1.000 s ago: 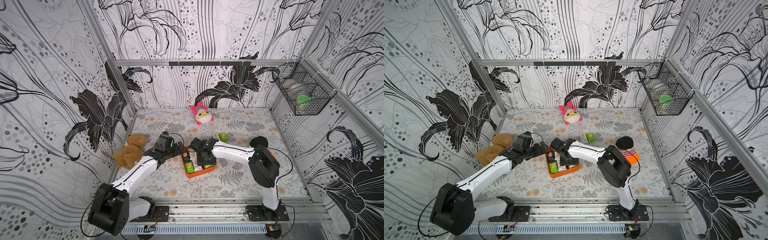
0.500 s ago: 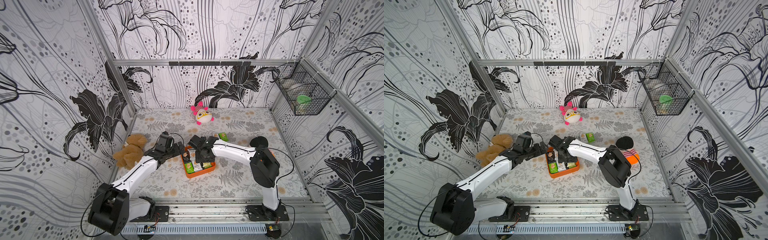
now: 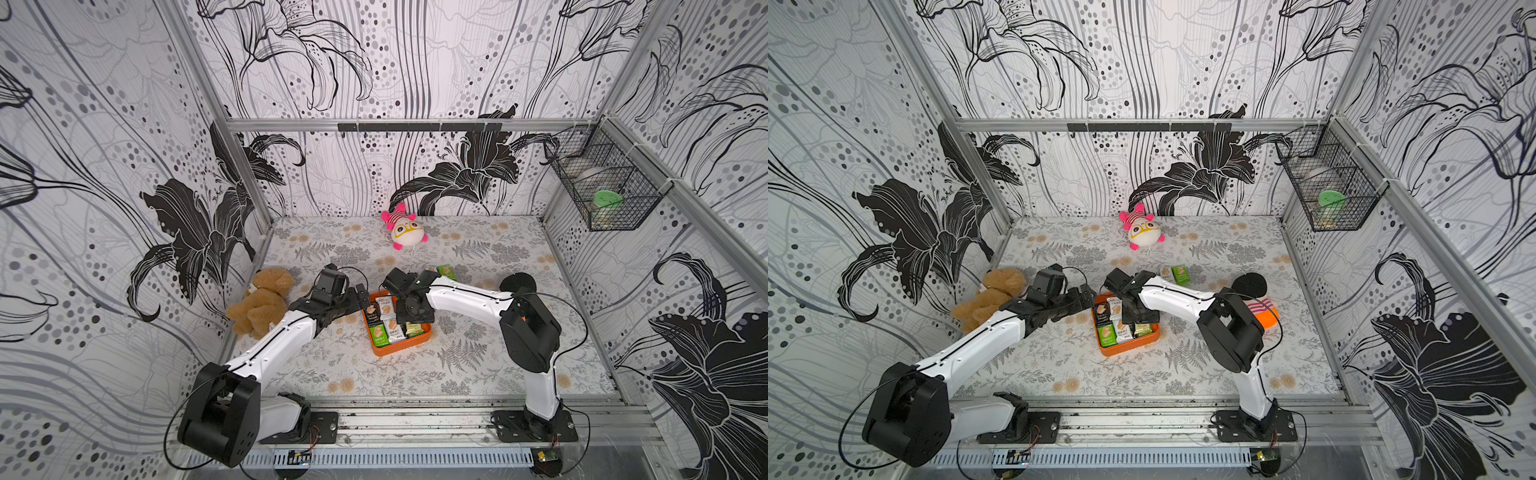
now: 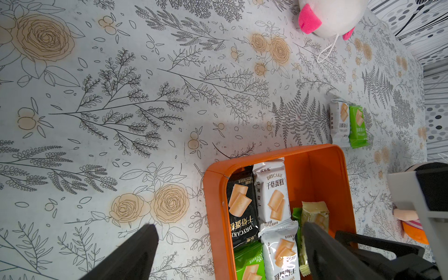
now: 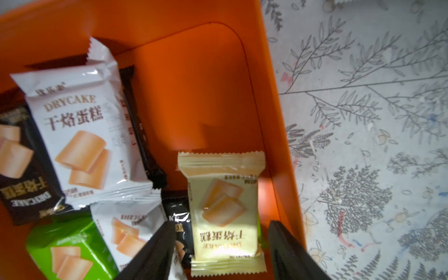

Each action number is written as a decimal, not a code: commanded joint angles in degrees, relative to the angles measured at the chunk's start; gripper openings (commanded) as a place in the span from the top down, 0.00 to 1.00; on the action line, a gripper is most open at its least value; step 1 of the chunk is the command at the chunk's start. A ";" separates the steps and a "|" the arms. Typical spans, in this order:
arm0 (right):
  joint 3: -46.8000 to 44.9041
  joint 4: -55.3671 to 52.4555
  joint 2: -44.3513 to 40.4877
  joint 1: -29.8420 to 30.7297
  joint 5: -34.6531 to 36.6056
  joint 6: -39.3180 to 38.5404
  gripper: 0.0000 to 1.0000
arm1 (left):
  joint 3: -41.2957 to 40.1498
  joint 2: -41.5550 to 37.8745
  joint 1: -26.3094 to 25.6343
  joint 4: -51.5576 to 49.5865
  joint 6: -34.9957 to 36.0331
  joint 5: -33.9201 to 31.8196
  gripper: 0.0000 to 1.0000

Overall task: Take the cookies out of the storage box
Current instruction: Pick up the cookie from the storage box.

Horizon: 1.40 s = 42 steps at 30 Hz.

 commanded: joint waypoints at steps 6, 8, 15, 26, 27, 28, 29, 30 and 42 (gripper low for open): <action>-0.41 0.46 2.52 -0.31 -0.32 -1.01 0.34 | 1.63 -0.42 0.22 -0.49 0.23 -0.96 0.03; -0.06 0.47 3.12 -0.31 -0.58 -1.27 0.35 | 1.72 -0.36 0.26 -0.58 0.22 -0.97 0.03; 0.57 0.31 4.00 -0.31 -0.49 -1.94 0.39 | 0.97 -1.21 0.26 -0.84 0.09 -1.30 0.03; 0.61 0.75 2.46 -0.31 0.55 -2.90 0.57 | 0.15 -1.54 0.26 -0.32 -0.50 -1.12 0.03; 0.81 0.71 2.40 -0.31 0.55 -3.08 0.57 | 0.35 -1.49 0.26 -0.43 -0.36 -0.98 0.03; 1.06 0.53 2.27 -0.31 0.56 -3.23 0.57 | 0.71 -1.17 0.26 -0.51 -0.07 -0.89 0.03; 1.41 0.45 2.22 -0.32 0.61 -3.40 0.57 | 1.06 -0.98 0.26 -0.80 0.14 -0.97 0.03; 2.07 0.11 2.31 -0.31 0.76 -3.59 0.57 | 1.44 -0.88 0.26 -1.04 0.20 -1.05 0.03; 6.63 0.27 -0.39 -0.32 0.68 -7.59 0.57 | 3.23 1.01 0.26 -0.10 0.15 -0.97 0.03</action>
